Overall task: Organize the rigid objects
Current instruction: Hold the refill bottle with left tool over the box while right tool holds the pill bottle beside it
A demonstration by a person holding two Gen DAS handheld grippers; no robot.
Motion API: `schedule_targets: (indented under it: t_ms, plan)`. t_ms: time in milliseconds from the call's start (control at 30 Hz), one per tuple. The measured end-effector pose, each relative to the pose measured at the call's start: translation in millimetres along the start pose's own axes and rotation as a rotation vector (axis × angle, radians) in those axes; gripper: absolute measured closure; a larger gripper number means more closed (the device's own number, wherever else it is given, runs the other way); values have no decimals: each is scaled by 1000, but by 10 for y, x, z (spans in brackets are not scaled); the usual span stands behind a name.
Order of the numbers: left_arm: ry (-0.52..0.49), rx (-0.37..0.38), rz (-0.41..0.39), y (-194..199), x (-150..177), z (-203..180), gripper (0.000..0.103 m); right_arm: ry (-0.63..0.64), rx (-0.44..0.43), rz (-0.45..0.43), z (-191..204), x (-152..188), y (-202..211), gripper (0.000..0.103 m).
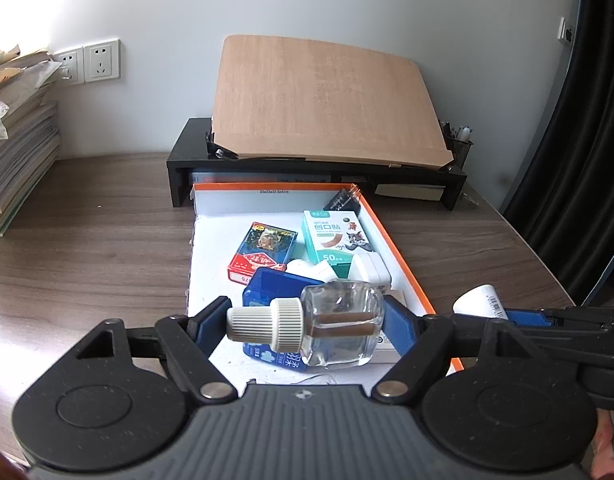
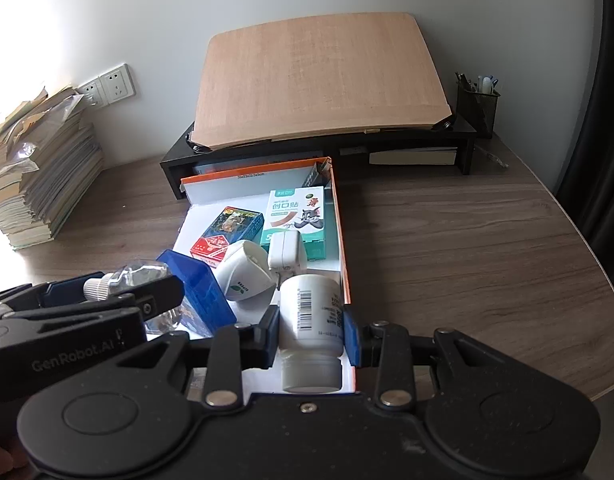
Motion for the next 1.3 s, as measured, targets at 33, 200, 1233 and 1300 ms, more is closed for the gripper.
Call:
schedule_targets:
  t_ms: [33, 200, 1233, 1300]
  plan:
    - [2, 0, 0, 1, 1, -2, 22, 1, -1, 0, -1, -1, 3, 63]
    - [1, 1, -2, 9, -5, -20, 22, 0, -3, -4, -15, -10, 21, 63]
    - [7, 2, 9, -27, 12, 23, 22, 2, -22, 35, -8, -11, -133, 63]
    - [5, 6, 13, -35, 12, 17, 22, 0, -22, 38, -24, -11, -143, 63]
Point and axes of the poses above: each gripper's, at about its wrist camera, not at the fingertips, and y roughly against the way its jaws point, z to its left, x to its underside, the point moved 1 cm from there along -y, roughly the way its jaws point, and after that the axes turned 6 degrees about -y, right-handed, at the moved point
